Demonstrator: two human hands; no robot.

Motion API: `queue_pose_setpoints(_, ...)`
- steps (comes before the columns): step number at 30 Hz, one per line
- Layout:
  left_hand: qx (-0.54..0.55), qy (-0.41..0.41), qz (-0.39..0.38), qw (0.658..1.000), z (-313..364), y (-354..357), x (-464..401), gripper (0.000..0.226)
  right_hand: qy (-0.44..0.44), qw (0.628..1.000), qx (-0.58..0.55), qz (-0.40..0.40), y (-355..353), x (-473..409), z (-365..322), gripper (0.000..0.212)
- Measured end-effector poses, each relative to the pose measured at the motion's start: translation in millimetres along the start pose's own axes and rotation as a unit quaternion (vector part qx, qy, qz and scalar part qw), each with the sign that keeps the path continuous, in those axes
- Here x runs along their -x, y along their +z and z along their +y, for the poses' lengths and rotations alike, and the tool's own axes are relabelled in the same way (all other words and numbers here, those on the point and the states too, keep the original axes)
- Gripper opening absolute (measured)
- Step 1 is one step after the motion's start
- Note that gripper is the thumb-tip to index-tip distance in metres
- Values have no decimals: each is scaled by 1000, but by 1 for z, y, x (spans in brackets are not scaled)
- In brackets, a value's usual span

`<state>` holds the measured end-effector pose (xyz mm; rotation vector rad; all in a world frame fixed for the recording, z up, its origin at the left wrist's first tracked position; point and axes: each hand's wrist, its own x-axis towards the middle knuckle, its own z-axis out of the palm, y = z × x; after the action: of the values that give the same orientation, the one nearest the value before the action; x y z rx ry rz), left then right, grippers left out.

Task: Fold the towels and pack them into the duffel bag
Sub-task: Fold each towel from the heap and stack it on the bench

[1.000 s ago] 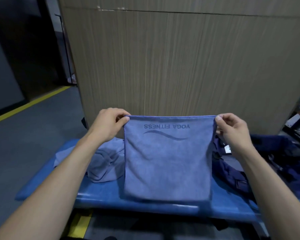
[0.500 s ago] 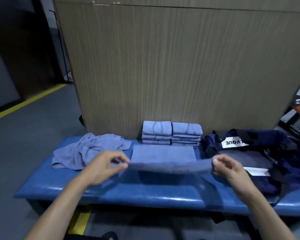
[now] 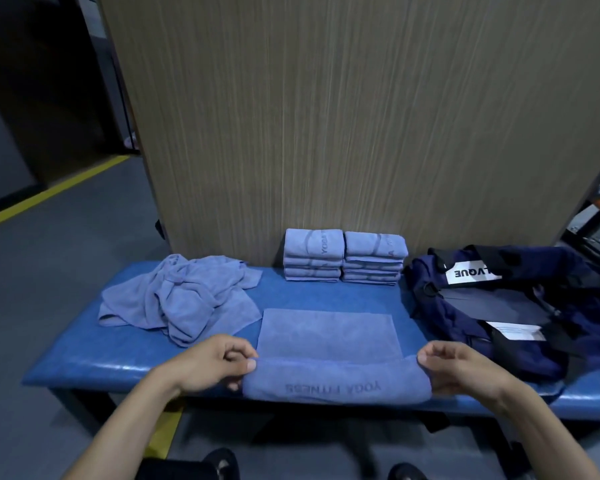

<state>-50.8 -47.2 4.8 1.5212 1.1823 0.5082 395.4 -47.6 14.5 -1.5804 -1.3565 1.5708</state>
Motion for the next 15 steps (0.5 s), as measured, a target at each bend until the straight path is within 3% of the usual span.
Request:
queue_pose_setpoints(8,62,-58,221,972,7,-9,-94,21,-82,959,20,270,17,-87,-12,17)
queue_pose_setpoints(11,67,-87,261,959,1,-12,-122,16,-81,945,45,314,21,-113,-10,16)
queue_pose_setpoints(15,-9,-107,296,949,-18,-14,-142,18,-56,931,134,335,24,-130,-3,16)
